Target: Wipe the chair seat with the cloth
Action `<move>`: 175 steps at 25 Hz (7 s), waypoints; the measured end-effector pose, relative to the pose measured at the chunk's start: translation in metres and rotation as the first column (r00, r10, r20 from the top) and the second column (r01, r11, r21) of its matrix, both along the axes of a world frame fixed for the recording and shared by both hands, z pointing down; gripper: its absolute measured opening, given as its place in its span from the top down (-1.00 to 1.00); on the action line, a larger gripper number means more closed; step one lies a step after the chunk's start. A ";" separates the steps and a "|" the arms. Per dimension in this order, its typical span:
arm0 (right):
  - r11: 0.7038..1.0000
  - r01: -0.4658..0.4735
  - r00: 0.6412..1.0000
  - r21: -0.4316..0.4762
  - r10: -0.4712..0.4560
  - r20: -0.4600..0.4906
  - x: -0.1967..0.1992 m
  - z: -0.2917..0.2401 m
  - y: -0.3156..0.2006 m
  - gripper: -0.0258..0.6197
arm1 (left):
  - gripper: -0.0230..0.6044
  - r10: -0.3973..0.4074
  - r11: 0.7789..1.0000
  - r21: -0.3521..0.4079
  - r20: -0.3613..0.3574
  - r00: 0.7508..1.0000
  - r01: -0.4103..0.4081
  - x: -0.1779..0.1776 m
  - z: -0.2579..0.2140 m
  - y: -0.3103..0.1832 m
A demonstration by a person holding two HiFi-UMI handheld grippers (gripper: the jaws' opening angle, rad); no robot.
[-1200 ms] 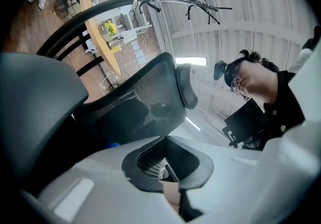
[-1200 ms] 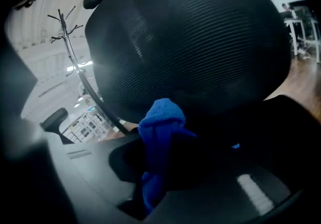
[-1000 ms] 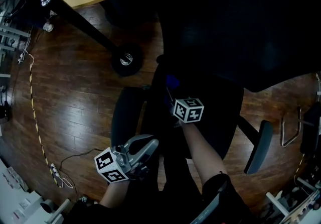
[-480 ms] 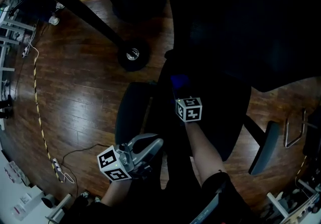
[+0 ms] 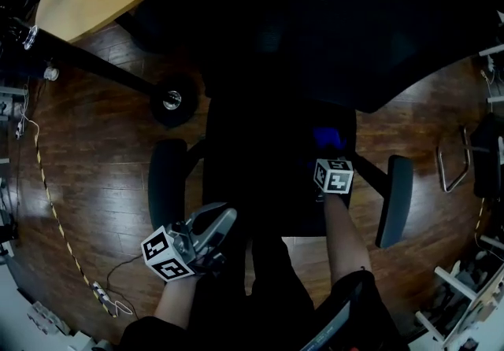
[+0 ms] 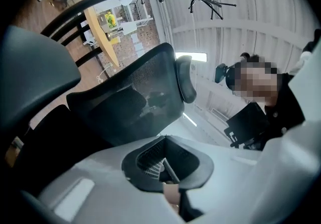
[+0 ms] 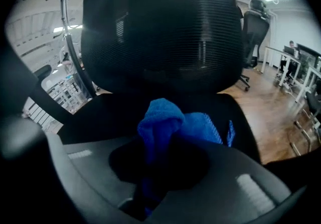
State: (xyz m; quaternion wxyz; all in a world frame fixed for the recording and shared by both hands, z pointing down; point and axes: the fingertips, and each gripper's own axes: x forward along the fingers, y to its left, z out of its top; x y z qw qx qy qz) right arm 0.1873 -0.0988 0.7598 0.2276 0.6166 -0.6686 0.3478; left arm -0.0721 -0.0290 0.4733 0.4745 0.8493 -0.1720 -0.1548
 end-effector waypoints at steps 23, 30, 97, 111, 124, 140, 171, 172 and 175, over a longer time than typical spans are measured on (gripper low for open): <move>0.971 0.237 0.947 0.009 -0.234 0.221 -0.145 -0.013 0.011 0.73 | 0.93 -0.068 0.998 0.016 0.006 0.998 0.068 -0.009 0.004 0.004; 0.870 0.490 0.796 0.051 -0.471 0.381 -0.324 -0.024 0.010 0.73 | 0.93 -0.175 0.984 0.019 0.002 0.985 0.175 -0.036 0.001 0.010; 0.920 0.391 0.903 -0.011 -0.382 0.199 -0.249 0.017 0.109 0.73 | 0.93 -0.135 0.991 0.024 0.023 0.991 0.135 -0.069 -0.005 0.016; 0.994 0.034 0.999 -0.106 -0.035 -0.009 -0.006 -0.004 0.149 0.73 | 0.93 0.061 0.997 0.047 0.049 0.997 -0.063 0.017 -0.006 -0.006; 0.970 0.230 0.965 -0.075 -0.217 0.146 -0.111 -0.010 0.147 0.73 | 0.93 -0.005 0.998 0.058 0.050 0.999 0.002 0.006 -0.013 -0.002; 0.713 0.701 0.650 0.001 -0.639 0.411 -0.391 0.007 0.198 0.73 | 0.93 -0.235 0.971 0.060 0.062 0.970 0.232 -0.090 -0.012 0.013; 0.997 -0.018 0.976 -0.071 0.033 0.215 -0.038 -0.028 0.228 0.73 | 0.93 0.079 0.988 0.126 0.052 0.996 -0.085 0.053 -0.056 0.045; 1.000 0.010 0.971 -0.016 -0.006 0.241 -0.048 -0.052 0.219 0.73 | 0.93 0.078 0.987 0.134 0.052 0.996 -0.084 0.053 -0.065 0.044; 0.980 0.089 0.944 0.177 -0.140 0.300 -0.081 -0.155 0.190 0.73 | 0.93 0.106 0.978 0.175 0.058 0.993 -0.114 0.058 -0.103 0.046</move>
